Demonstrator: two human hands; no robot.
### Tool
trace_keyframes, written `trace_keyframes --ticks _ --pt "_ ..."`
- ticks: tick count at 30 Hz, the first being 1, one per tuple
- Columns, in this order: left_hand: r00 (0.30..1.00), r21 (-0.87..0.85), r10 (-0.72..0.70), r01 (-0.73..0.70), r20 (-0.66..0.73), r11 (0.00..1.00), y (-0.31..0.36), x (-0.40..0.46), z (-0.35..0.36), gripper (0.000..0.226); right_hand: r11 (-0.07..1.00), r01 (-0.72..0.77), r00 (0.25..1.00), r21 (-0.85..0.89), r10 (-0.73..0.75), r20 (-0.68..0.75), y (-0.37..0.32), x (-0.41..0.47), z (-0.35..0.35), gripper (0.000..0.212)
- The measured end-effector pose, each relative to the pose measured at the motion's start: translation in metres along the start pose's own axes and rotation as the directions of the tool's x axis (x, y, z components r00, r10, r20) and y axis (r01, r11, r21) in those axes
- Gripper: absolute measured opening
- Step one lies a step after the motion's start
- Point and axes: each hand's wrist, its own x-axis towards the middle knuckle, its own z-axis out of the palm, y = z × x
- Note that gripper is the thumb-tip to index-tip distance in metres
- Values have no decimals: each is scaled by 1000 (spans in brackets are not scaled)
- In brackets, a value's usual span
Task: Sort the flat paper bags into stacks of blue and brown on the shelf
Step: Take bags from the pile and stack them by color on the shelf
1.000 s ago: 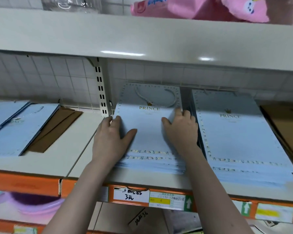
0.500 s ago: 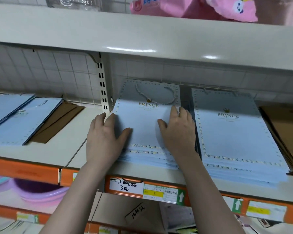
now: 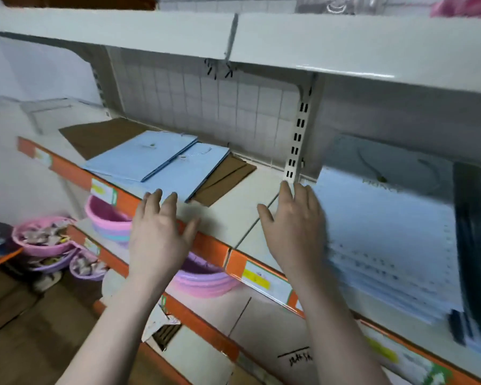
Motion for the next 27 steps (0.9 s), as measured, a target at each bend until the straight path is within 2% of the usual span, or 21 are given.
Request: trace_keyframes --ticks 4,9,14,22,24,27 --pt "1000 15 -28 29 -12 999 -68 30 -7 56 999 24 997 -21 -22 69 -59 12 36 57" --pt "1000 31 -3 3 16 1000 -159 84 -12 56 999 -44 991 -16 46 128 -140 32 88 55" --pt "995 89 63 -70 78 994 -224 138 -13 57 996 -85 990 -14 86 108 -203 55 128 54" --pt "980 67 117 -129 161 989 -270 196 9 55 986 -82 957 -147 119 265 -245 97 166 56" --pt "978 36 121 -129 168 991 -271 207 20 59 983 -72 950 -168 119 289 -251 106 174 56" --pt "961 57 73 -91 266 994 -269 221 32 73 981 -84 938 -174 136 318 -256 120 187 57"
